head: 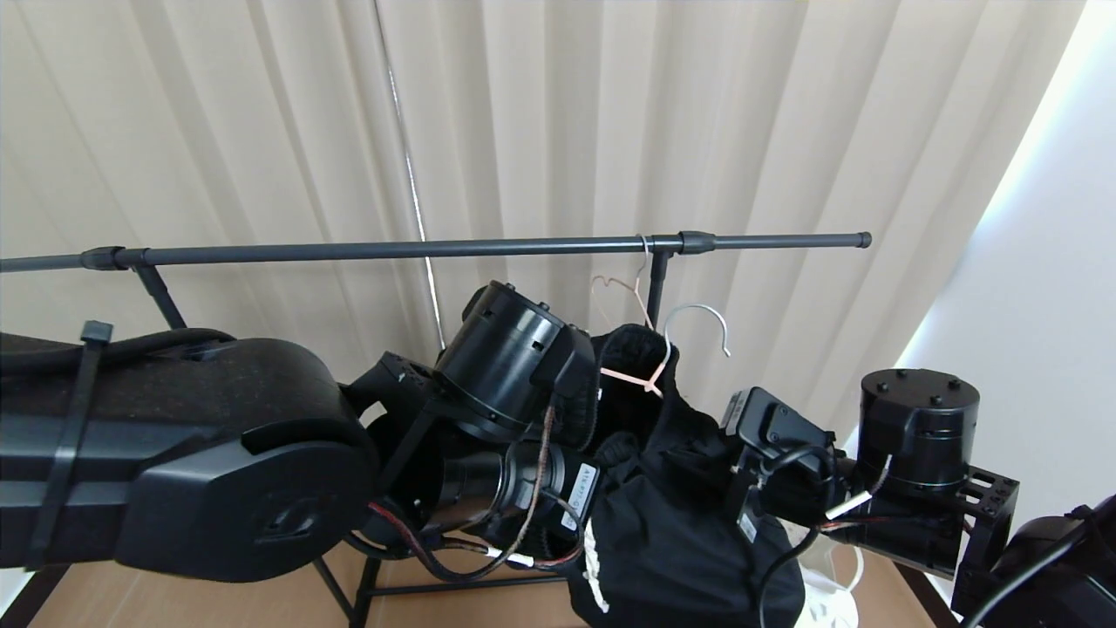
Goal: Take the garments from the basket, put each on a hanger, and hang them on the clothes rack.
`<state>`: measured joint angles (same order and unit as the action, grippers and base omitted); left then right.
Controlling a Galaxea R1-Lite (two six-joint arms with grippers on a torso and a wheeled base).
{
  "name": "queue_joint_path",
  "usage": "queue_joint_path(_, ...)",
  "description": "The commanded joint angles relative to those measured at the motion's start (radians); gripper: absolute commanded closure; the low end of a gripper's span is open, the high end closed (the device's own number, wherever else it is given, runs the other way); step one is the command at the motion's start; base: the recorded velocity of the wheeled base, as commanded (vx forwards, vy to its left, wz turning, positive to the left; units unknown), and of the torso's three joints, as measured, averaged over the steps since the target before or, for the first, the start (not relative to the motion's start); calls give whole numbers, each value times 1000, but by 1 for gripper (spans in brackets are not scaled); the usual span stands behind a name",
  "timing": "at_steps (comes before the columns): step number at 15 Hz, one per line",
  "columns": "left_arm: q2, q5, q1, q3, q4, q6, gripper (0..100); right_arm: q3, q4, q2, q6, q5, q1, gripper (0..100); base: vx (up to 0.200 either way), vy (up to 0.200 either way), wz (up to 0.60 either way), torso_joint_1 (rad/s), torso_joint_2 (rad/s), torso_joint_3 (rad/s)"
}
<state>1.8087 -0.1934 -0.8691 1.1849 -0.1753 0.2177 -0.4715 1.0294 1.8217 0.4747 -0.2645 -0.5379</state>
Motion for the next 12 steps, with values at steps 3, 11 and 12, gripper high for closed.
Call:
queue_joint_path(3, 40, -3, -1, 5, 25, 32, 100, 48, 61, -18, 4, -4, -5, 100, 0, 0, 0, 0, 0, 0)
queue_joint_path(11, 93, -9, 6, 2, 120, 62, 100, 82, 64, -62, 10, -42, -50, 100, 0, 0, 0, 0, 0, 0)
queue_joint_path(12, 95, -9, 6, -1, 125, 71, 100, 83, 64, -67, 10, -42, -57, 100, 0, 0, 0, 0, 0, 0)
